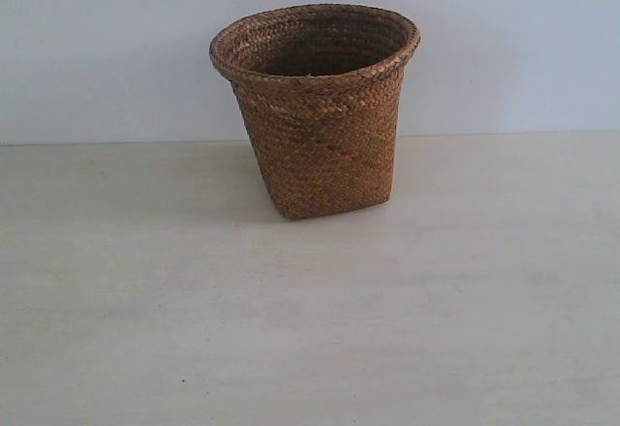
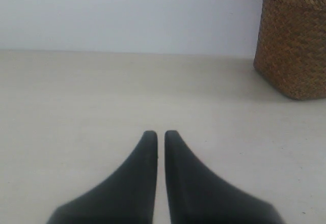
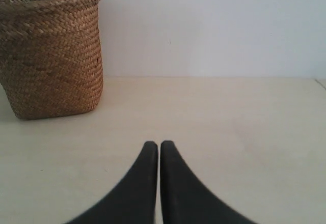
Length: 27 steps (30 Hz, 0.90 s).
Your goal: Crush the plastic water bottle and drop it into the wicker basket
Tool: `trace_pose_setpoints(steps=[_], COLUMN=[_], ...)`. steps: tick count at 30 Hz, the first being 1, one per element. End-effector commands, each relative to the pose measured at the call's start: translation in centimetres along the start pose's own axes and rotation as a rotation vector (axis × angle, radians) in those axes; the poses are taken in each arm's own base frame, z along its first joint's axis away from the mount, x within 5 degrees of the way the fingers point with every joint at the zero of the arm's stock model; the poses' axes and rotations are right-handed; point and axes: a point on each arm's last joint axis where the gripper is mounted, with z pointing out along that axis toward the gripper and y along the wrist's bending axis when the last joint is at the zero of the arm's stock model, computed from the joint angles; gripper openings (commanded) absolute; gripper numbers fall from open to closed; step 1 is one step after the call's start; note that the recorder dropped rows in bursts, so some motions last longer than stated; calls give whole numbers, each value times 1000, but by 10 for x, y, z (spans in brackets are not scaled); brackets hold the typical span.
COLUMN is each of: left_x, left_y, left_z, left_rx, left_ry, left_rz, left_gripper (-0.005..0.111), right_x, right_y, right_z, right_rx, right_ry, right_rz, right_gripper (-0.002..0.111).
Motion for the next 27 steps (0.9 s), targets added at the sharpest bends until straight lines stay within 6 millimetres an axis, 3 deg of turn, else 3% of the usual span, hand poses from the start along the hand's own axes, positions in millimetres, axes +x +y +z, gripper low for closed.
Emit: trace_pose_setpoints(steps=[1,12,27], left_x=[1,1,1], left_y=[0,0,0], left_z=[0,0,0], left_rx=[3,3,3], left_ry=[3,3,3], left_rz=[-2,-2,-2], left_gripper=[5,5,5], right_x=[5,17,18], right_y=[0,0,0], right_z=[-1,-2,-2], right_rx=[0,2,3], right_ry=[-14,118,126], right_rz=[38,26,31], right_gripper=[0,0,0])
